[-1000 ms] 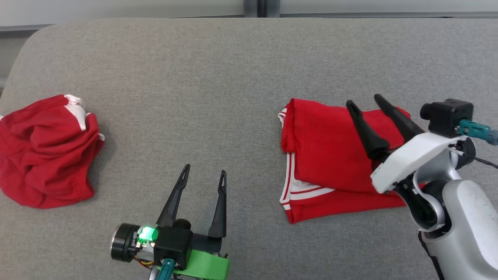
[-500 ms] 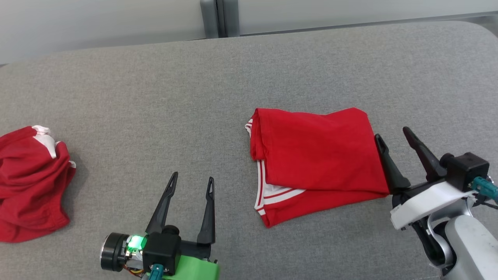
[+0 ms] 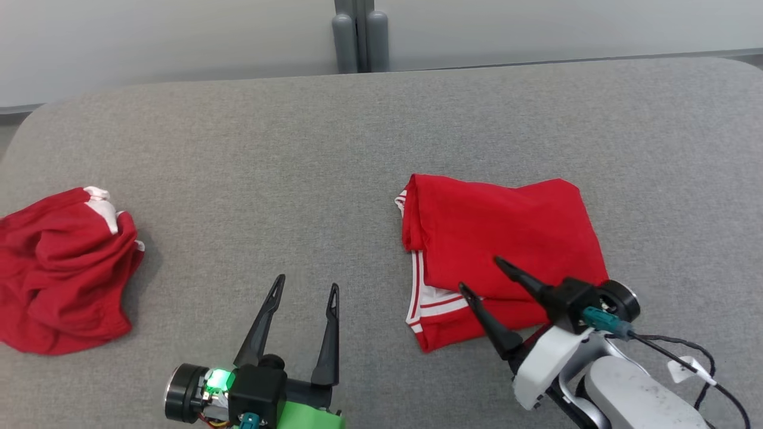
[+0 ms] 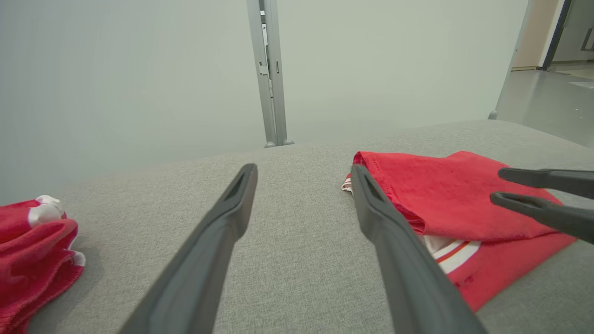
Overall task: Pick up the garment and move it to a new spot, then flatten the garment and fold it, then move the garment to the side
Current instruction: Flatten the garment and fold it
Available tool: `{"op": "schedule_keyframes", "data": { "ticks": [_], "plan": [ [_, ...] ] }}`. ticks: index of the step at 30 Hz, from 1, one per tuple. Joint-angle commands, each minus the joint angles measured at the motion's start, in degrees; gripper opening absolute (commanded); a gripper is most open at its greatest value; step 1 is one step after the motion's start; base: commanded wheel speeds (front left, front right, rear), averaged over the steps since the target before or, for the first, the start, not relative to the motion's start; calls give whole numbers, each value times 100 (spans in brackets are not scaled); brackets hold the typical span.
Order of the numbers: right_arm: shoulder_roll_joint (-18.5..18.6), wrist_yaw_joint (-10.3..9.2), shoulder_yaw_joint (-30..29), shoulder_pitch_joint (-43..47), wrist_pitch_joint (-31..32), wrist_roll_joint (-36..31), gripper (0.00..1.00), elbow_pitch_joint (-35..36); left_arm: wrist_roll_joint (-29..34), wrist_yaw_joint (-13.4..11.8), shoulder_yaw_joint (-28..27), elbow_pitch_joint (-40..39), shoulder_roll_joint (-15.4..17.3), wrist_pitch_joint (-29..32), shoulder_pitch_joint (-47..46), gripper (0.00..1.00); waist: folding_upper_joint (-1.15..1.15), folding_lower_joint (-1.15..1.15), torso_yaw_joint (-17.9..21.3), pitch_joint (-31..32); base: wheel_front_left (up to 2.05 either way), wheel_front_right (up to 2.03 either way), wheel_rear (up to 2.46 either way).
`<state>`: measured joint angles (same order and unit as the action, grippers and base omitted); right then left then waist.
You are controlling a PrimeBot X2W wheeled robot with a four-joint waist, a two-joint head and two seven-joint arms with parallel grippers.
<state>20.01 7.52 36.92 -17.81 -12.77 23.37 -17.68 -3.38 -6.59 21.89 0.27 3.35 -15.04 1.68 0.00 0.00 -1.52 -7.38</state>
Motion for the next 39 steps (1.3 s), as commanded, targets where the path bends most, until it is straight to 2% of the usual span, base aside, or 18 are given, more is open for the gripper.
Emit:
{"op": "schedule_keyframes", "data": {
  "ticks": [1, 7, 15, 16, 17, 18, 19, 25, 34, 39],
  "plan": [
    [-52, -6, 136, -143, -30, -23, 100, -166, -5, 3, 15, 20, 6, -17, 14, 100, 0, 0, -221, -50, 0, 0, 0],
    [-183, -7, 573, -606, -42, 2, 100, -928, -6, -37, 66, 32, -16, -17, -36, 100, 0, 0, -537, -152, 0, 0, 0],
    [-192, -7, 778, -988, -113, 33, 100, -1569, -56, -88, 125, 21, -34, -18, -135, 100, 0, 0, -726, -260, 0, 0, 0],
    [-193, -7, 794, -1037, -123, 14, 97, -1632, -53, -97, 129, 19, -35, -18, -152, 100, 0, 0, -735, -274, 0, 0, 0],
    [-198, -7, 808, -1067, -126, -3, 67, -1681, -49, -105, 133, 19, -36, -18, -158, 100, 0, 0, -739, -284, 0, 0, 0],
    [-213, -7, 824, -1100, -140, -10, 24, -1731, -54, -105, 140, 22, -37, -18, -163, 100, 0, 0, -742, -296, 0, 0, 0],
    [-222, -7, 841, -1129, -146, -23, 1, -1763, -61, -110, 145, 24, -38, -18, -168, 100, 0, 0, -743, -304, 0, 0, 0],
    [-130, -7, 992, -1171, -213, -121, 0, -1631, -81, -148, 161, 26, -43, -17, -212, 100, 0, 0, -726, -330, 0, 0, 0],
    [190, -7, 1133, -788, -154, -253, 0, -733, -81, -145, 122, 18, -42, -18, -183, 100, 0, 0, -616, -354, 0, 0, 0],
    [194, -7, 1134, -597, 38, -231, 0, -300, -47, -108, 112, 41, -42, -18, -223, 100, 0, 0, -554, -368, 0, 0, 0]
  ]
}}
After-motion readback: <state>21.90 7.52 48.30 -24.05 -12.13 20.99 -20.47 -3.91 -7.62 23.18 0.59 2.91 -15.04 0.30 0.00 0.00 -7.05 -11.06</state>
